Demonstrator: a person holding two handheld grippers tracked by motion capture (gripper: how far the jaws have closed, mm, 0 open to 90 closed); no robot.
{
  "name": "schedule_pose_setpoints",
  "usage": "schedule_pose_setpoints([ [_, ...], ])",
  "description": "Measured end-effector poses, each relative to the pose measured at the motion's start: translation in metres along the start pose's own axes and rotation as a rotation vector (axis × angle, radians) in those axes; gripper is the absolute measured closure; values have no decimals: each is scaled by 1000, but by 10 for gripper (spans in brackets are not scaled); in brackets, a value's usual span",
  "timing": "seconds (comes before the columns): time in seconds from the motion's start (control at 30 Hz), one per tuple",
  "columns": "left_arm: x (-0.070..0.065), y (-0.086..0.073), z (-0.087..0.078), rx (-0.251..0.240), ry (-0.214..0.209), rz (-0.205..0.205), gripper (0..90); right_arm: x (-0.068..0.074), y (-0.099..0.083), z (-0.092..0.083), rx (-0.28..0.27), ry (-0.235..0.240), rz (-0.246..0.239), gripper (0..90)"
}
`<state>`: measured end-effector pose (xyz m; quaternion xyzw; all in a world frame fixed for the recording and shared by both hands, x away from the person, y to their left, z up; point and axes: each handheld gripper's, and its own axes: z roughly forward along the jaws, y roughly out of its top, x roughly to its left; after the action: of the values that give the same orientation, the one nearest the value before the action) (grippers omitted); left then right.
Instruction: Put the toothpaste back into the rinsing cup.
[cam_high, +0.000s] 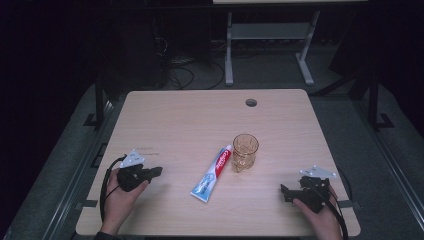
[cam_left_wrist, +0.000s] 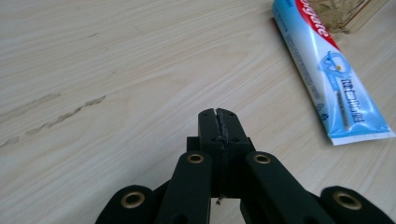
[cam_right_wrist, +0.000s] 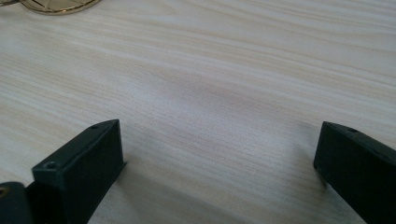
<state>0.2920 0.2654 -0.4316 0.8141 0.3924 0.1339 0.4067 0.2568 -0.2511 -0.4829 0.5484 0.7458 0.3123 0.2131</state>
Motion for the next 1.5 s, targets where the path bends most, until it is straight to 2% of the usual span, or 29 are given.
schedule_pose_setpoints([
  [0.23,-4,12,9,-2,-30,12,900,0,-1,-1,3,9,-7,7],
  [0.53,-15,34,27,-2,-89,53,900,0,-1,-1,1,11,-11,7],
  [0.83,-24,53,40,-7,-122,81,900,0,-1,-1,2,15,-13,8],
  [1.1,-38,69,59,-1,-159,118,900,0,-1,-1,2,17,-16,7],
  [1.37,-56,90,80,-16,-207,162,900,0,-1,-1,2,18,-17,7],
  [1.5,-61,94,87,-19,-224,169,900,0,-1,-1,2,19,-17,8],
])
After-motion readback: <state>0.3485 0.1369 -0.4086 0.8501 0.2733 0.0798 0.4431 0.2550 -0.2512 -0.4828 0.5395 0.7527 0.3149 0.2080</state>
